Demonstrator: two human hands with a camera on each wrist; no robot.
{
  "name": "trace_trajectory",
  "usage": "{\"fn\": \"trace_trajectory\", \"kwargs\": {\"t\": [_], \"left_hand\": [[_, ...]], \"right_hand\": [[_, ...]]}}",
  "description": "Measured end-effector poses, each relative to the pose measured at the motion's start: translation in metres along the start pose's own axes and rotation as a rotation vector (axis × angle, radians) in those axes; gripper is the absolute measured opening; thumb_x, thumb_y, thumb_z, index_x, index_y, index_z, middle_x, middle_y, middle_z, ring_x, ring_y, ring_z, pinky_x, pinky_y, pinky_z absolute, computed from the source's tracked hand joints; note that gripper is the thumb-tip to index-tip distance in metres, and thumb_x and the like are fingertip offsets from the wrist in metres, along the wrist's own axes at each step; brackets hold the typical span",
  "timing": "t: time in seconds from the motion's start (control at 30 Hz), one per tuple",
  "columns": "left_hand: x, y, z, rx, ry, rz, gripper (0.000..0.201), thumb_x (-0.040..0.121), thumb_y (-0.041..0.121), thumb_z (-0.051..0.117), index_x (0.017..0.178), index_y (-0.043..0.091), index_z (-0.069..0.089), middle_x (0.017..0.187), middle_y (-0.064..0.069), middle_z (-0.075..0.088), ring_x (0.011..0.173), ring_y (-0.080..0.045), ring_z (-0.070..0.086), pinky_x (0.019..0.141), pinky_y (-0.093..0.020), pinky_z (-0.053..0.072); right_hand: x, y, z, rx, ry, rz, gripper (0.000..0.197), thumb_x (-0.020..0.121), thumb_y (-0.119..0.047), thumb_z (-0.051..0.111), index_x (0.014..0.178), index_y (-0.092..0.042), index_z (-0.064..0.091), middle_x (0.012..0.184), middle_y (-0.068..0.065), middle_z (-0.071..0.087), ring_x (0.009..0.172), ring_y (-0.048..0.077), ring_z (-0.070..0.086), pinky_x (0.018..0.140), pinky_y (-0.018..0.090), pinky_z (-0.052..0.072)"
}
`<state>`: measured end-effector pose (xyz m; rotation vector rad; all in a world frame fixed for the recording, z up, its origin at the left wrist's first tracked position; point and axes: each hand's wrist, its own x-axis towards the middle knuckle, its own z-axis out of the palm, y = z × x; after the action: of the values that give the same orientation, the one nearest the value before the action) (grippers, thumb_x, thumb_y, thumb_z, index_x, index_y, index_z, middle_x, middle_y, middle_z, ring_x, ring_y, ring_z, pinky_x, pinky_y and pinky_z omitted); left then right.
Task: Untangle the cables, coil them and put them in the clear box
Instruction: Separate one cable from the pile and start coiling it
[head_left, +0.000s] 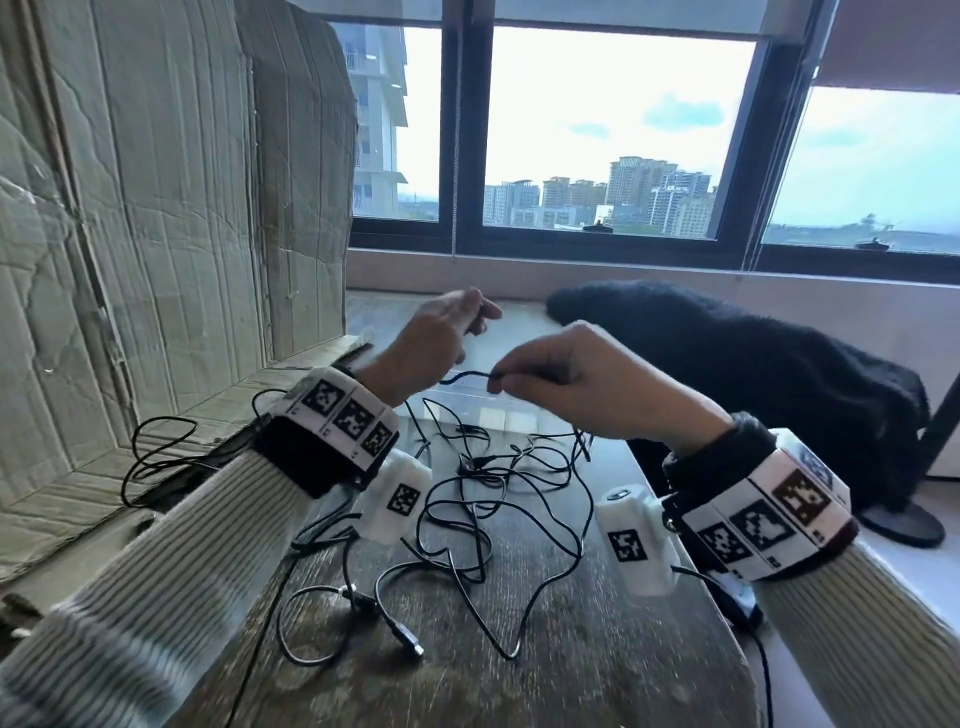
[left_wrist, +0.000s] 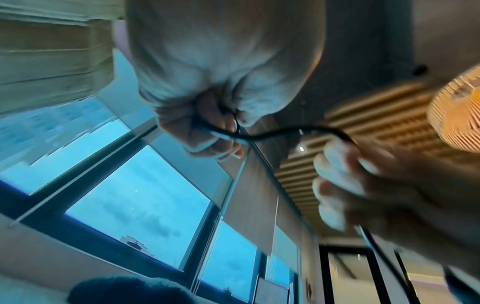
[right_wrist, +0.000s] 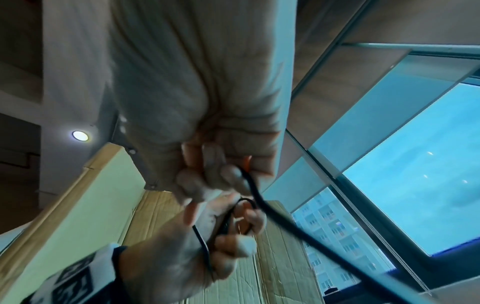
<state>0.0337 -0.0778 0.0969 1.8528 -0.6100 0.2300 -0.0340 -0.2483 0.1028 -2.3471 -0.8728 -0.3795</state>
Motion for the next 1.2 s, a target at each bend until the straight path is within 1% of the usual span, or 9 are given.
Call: {"fn": "trace_trajectory", "kwargs": {"t": [0.2,0.3,0.47,0.63,0.73,0.83,0.93,1.07,1.2], "left_hand": [[-0.013,0.009,0.006,0.079,-0.198,-0.022,0.067,0.100,0.047,0.015,0.082,0.007,0.066,0.071,-0.003,0.054,0.046,-0.005,0.036,0.040,-0.010,0.030],[-0.015,0.010,0.007,0.102,-0.326,0.005,0.045,0.098,0.039,0.041,0.075,0.009,0.064,0.057,0.005,0.050,0.043,-0.003,0.037,0.041,-0.012,0.030],[-0.006,0.002,0.009,-0.371,-0.223,-0.019,0.035,0.101,0.026,0.040,0.072,0.010,0.050,0.051,0.007,0.041,0.048,-0.008,0.045,0.060,-0.023,0.051],[0.007,-0.008,0.007,-0.759,0.014,-0.082,0.039,0.103,0.034,0.032,0.074,0.013,0.047,0.111,-0.010,0.067,0.107,-0.020,0.065,0.088,-0.045,0.054],[0.015,-0.008,0.006,-0.920,0.035,-0.123,0.045,0.104,0.038,0.021,0.076,0.014,0.047,0.125,-0.013,0.063,0.115,-0.024,0.062,0.092,-0.043,0.052],[0.017,-0.004,0.009,-1.060,0.063,-0.117,0.051,0.104,0.038,0.015,0.086,0.007,0.052,0.108,-0.009,0.071,0.107,-0.022,0.066,0.092,-0.047,0.052],[0.021,-0.002,0.008,-1.261,0.121,-0.183,0.046,0.103,0.038,0.021,0.079,0.010,0.048,0.065,-0.002,0.060,0.067,-0.013,0.067,0.077,-0.048,0.058],[0.030,-0.014,0.008,-0.678,0.277,-0.130,0.031,0.105,0.033,0.027,0.096,0.011,0.047,0.061,0.005,0.045,0.038,-0.001,0.037,0.037,-0.016,0.034],[0.024,-0.041,0.013,0.145,0.097,0.133,0.052,0.102,0.045,0.019,0.088,0.018,0.061,0.069,0.005,0.055,0.045,0.006,0.045,0.052,-0.023,0.036]], "right_hand": [[0.017,0.011,-0.006,0.110,0.384,0.038,0.007,0.084,-0.018,0.071,0.082,-0.013,0.075,0.074,-0.005,0.071,0.062,0.003,0.062,0.062,0.023,0.052],[0.019,0.016,-0.002,0.279,0.443,0.165,0.008,0.082,-0.015,0.074,0.081,-0.008,0.070,0.072,0.001,0.066,0.056,0.003,0.058,0.050,0.020,0.049],[0.015,0.031,-0.002,0.452,0.461,0.286,0.013,0.087,-0.020,0.069,0.087,-0.008,0.064,0.063,0.002,0.055,0.046,0.007,0.043,0.039,0.020,0.035],[0.009,0.044,0.002,0.475,0.536,0.278,0.014,0.090,-0.020,0.065,0.083,-0.008,0.067,0.063,0.002,0.062,0.045,0.009,0.041,0.044,0.022,0.035],[0.006,0.048,0.008,0.431,0.535,0.220,0.011,0.089,-0.019,0.067,0.084,-0.011,0.073,0.061,-0.004,0.061,0.050,0.005,0.046,0.048,0.018,0.039],[0.006,0.056,0.021,0.284,0.444,0.208,0.015,0.091,-0.016,0.064,0.100,-0.016,0.075,0.060,-0.008,0.065,0.048,0.001,0.050,0.050,0.018,0.041],[0.004,0.061,0.037,0.161,0.236,0.234,0.021,0.093,-0.030,0.060,0.109,-0.028,0.072,0.054,-0.004,0.066,0.056,0.021,0.065,0.059,0.034,0.055],[-0.002,0.048,0.041,0.034,-0.042,0.187,0.024,0.094,-0.029,0.059,0.105,-0.014,0.075,0.048,-0.009,0.044,0.041,0.004,0.033,0.045,0.011,0.029],[-0.002,0.025,0.019,-0.072,-0.028,0.074,0.018,0.091,-0.020,0.062,0.089,-0.010,0.076,0.059,-0.015,0.058,0.049,0.000,0.050,0.053,0.011,0.039]]}}
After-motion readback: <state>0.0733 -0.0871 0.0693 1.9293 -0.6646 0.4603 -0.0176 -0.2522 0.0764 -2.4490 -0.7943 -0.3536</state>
